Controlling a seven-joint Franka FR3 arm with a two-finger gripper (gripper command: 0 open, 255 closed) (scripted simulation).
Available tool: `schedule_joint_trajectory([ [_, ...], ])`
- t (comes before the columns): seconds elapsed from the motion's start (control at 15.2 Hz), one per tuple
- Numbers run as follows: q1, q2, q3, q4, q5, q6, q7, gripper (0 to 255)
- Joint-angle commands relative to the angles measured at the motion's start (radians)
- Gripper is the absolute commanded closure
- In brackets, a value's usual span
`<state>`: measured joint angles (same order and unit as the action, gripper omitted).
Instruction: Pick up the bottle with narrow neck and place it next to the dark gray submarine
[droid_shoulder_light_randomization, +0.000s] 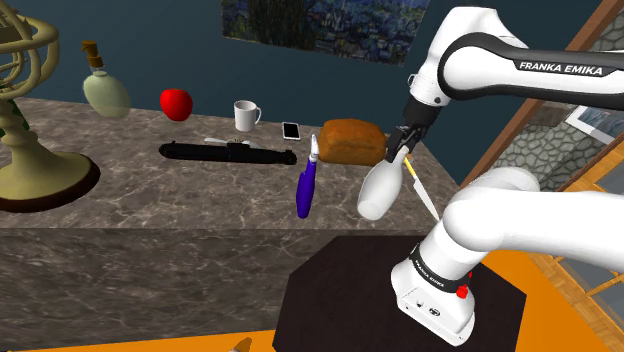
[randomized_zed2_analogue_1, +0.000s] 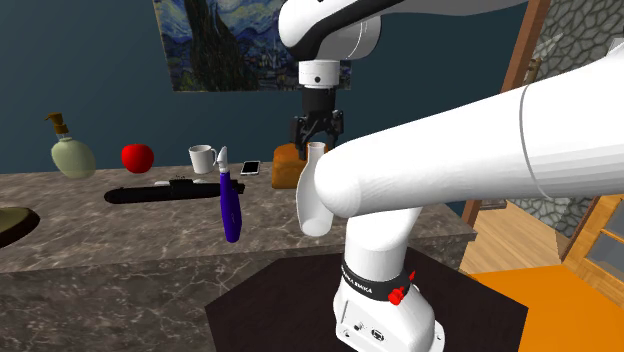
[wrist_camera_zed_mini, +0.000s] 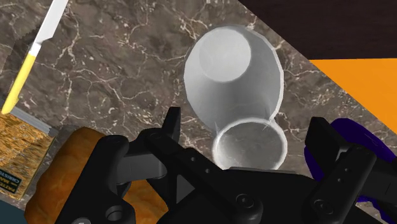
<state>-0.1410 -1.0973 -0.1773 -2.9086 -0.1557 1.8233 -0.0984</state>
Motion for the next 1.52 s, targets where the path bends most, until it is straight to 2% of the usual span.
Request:
schedule_joint_trajectory([
  [0.0, 0.000, 0.000, 0.000, -0.001, 0.000, 0.001, 0.000, 0],
  [0.2, 0.000, 0.000, 0.000, -0.001, 0.000, 0.001, 0.000, 0],
  [0.26, 0.000, 0.000, 0.000, -0.001, 0.000, 0.001, 0.000, 255],
  [0.86, 0.000, 0.000, 0.000, -0.001, 0.000, 0.001, 0.000, 255],
  [1.45, 0.012, 0.003, 0.019, 0.121, 0.020, -0.117, 0.000, 255],
])
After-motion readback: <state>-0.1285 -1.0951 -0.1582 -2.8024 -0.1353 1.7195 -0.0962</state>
